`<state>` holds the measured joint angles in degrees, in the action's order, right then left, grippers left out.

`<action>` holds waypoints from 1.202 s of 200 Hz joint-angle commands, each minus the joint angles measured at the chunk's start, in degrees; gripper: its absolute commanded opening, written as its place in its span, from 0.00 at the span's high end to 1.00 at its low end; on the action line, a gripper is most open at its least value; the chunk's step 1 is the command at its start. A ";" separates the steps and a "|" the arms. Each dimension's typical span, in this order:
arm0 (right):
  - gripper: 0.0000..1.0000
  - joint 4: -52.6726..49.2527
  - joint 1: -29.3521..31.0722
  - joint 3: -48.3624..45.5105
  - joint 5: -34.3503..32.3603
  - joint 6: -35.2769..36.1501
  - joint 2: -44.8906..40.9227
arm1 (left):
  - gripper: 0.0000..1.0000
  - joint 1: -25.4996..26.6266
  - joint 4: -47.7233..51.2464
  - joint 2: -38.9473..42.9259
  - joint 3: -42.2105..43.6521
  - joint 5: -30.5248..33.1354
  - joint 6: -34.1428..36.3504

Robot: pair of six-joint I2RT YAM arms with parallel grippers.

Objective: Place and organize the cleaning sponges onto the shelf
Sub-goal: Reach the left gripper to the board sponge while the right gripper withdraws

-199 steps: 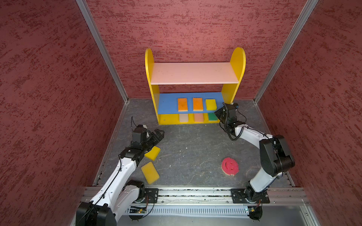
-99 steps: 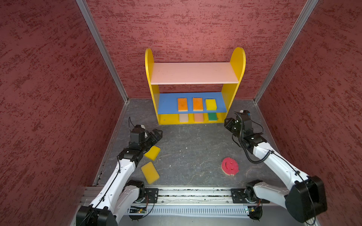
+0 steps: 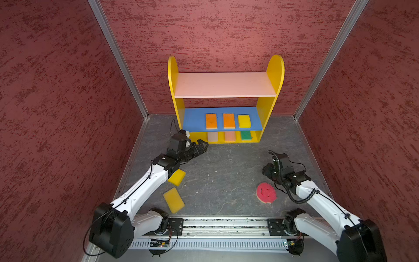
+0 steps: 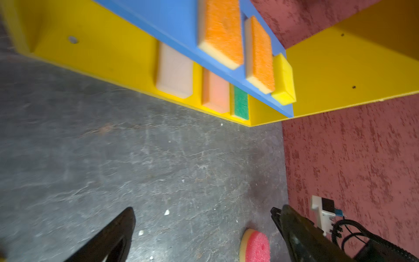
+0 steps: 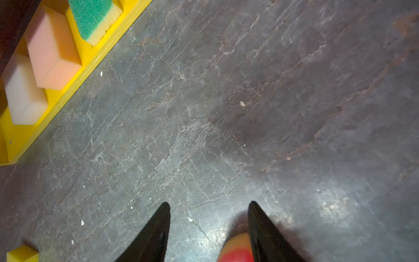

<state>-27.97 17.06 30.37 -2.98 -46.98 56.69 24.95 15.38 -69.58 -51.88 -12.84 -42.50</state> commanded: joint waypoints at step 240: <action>0.87 27.61 -6.69 -17.35 12.04 -2.60 -4.22 | 0.53 19.94 20.83 -64.23 -82.05 36.23 17.91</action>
<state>-3.18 10.98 13.63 8.23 -49.10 52.51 44.80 32.97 -132.16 -131.02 18.87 -24.64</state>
